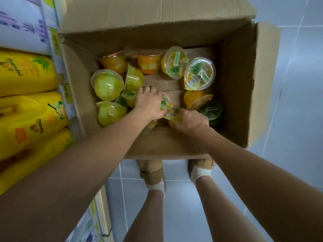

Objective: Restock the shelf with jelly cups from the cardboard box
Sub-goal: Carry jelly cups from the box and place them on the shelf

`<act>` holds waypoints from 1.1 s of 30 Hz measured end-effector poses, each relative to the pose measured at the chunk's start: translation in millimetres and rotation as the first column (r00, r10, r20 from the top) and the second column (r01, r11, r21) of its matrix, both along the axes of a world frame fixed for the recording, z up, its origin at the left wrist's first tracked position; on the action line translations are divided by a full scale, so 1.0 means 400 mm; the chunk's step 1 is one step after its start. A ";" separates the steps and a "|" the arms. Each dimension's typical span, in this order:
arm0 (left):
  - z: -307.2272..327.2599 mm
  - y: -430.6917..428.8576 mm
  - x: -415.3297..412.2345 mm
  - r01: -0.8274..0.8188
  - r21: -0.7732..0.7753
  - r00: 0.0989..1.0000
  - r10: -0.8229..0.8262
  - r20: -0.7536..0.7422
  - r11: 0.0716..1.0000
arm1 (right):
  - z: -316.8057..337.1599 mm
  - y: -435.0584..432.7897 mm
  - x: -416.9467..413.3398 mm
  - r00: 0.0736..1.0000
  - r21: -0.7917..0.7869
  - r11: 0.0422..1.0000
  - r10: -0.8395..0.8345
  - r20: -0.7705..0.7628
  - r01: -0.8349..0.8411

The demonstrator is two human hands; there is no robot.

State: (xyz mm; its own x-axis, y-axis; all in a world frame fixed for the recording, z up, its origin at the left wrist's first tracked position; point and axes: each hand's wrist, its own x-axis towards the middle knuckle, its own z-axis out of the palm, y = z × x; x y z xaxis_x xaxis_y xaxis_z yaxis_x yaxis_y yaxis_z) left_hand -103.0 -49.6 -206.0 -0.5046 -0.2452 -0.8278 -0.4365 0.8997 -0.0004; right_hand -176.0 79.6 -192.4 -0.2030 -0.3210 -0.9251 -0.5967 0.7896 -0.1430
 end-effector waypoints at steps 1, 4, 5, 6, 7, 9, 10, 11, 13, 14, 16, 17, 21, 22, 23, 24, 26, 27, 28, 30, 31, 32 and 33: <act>-0.014 -0.001 0.000 0.000 0.001 1.000 0.000 0.012 1.000 | -0.024 -0.003 0.002 1.000 0.022 1.000 -0.019 0.014 0.019; -0.039 -0.003 -0.007 -0.021 0.010 1.000 0.021 0.020 1.000 | -0.074 -0.009 0.011 0.994 0.064 0.995 -0.081 0.067 0.077; -0.045 -0.005 -0.007 -0.032 0.020 0.999 0.032 0.006 0.999 | -0.083 -0.010 0.014 0.993 0.068 0.993 -0.097 0.069 0.092; -0.048 -0.007 -0.006 -0.044 0.033 0.999 0.044 -0.012 0.998 | -0.087 -0.011 0.017 0.991 0.066 0.991 -0.117 0.067 0.113; -0.049 -0.010 -0.003 -0.054 0.047 0.998 0.055 -0.026 0.997 | -0.088 -0.011 0.020 0.988 0.063 0.989 -0.139 0.066 0.135; -0.043 -0.015 0.003 -0.076 0.071 0.995 0.080 -0.051 0.995 | -0.080 -0.007 0.023 0.984 0.046 0.986 -0.162 0.068 0.159; -0.038 -0.016 0.006 -0.102 0.085 0.992 0.108 -0.064 0.991 | -0.071 -0.004 0.023 0.984 0.033 0.986 -0.163 0.069 0.161; -0.028 -0.017 0.007 -0.137 0.104 0.986 0.145 -0.079 0.985 | -0.060 -0.002 0.022 0.985 0.020 0.987 -0.160 0.070 0.159; 0.003 -0.017 0.007 -0.218 0.147 0.967 0.233 -0.099 0.965 | -0.027 0.000 0.018 0.986 0.004 0.989 -0.150 0.072 0.150; 0.024 -0.017 0.006 -0.257 0.167 0.955 0.276 -0.105 0.952 | -0.006 -0.002 0.015 0.987 -0.005 0.990 -0.143 0.073 0.144; 0.074 -0.020 0.003 -0.323 0.196 0.931 0.348 -0.111 0.926 | 0.043 -0.008 0.002 0.988 -0.021 0.990 -0.136 0.070 0.138; 0.103 -0.024 0.001 -0.352 0.202 0.918 0.379 -0.113 0.914 | 0.072 -0.012 -0.007 0.988 -0.031 0.990 -0.137 0.069 0.139; 0.237 -0.053 0.001 -0.478 0.239 0.852 0.512 -0.107 0.845 | 0.201 -0.035 -0.047 0.983 -0.080 0.984 -0.152 0.101 0.161; 0.275 -0.060 0.002 -0.500 0.257 0.835 0.539 -0.108 0.827 | 0.237 -0.039 -0.058 0.981 -0.091 0.981 -0.162 0.108 0.172; 0.316 -0.066 0.003 -0.519 0.276 0.818 0.564 -0.115 0.809 | 0.275 -0.041 -0.069 0.978 -0.104 0.977 -0.174 0.114 0.186; 0.360 -0.072 0.005 -0.540 0.295 0.797 0.592 -0.123 0.789 | 0.314 -0.042 -0.080 0.975 -0.118 0.972 -0.189 0.120 0.203; 0.454 -0.077 0.008 -0.589 0.317 0.745 0.652 -0.144 0.743 | 0.399 -0.039 -0.100 0.966 -0.142 0.960 -0.223 0.128 0.240; 0.503 -0.077 0.009 -0.613 0.319 0.718 0.678 -0.156 0.722 | 0.445 -0.036 -0.110 0.961 -0.157 0.952 -0.242 0.130 0.262; 0.551 -0.076 0.009 -0.638 0.317 0.690 0.704 -0.168 0.702 | 0.489 -0.033 -0.119 0.954 -0.175 0.941 -0.267 0.133 0.288; 0.645 -0.070 0.007 -0.681 0.320 0.636 0.749 -0.185 0.658 | 0.586 -0.025 -0.135 0.937 -0.207 0.917 -0.316 0.146 0.341; 0.691 -0.065 0.003 -0.699 0.330 0.611 0.770 -0.184 0.634 | 0.636 -0.020 -0.143 0.929 -0.222 0.905 -0.337 0.152 0.364; 0.737 -0.059 -0.002 -0.713 0.341 0.590 0.787 -0.181 0.613 | 0.687 -0.013 -0.150 0.920 -0.234 0.891 -0.359 0.158 0.389; 0.784 -0.051 -0.008 -0.721 0.354 0.573 0.799 -0.180 0.596 | 0.739 -0.005 -0.156 0.908 -0.244 0.876 -0.386 0.163 0.416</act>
